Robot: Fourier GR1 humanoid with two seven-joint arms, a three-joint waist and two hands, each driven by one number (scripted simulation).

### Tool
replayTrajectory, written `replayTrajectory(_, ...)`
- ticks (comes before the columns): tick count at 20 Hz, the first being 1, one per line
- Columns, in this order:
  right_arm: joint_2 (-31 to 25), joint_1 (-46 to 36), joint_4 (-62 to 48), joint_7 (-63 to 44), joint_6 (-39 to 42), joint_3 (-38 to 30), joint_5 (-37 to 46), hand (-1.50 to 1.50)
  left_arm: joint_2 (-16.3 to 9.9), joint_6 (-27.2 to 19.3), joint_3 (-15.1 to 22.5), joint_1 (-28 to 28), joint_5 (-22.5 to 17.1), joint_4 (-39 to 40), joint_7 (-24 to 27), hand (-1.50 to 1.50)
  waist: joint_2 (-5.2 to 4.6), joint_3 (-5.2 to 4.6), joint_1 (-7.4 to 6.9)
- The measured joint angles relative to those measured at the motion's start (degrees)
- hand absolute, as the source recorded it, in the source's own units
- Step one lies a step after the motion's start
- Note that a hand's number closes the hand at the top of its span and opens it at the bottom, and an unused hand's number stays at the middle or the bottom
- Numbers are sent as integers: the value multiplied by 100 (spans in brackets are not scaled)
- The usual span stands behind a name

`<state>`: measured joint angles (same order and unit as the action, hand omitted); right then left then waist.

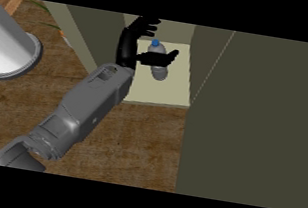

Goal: Pick up the bottled water, place it into the cabinet and close the cabinet

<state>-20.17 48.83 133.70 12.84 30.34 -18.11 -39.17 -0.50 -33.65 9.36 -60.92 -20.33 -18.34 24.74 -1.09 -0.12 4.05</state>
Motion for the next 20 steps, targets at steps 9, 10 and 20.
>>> replayTrajectory(9,-28,-1,-25,40,89,-51,-88,-150,-98,133,-181,-427,73,675,166,-150,-24,-1,21)
replayTrajectory(10,-8,28,-26,64,129,-43,-95,-150,-85,121,-195,-478,85,709,197,-150,-21,-1,30)
replayTrajectory(20,-101,-149,-22,-17,-15,-70,-167,-150,36,669,-402,-567,-180,454,990,-150,2,-2,-5)
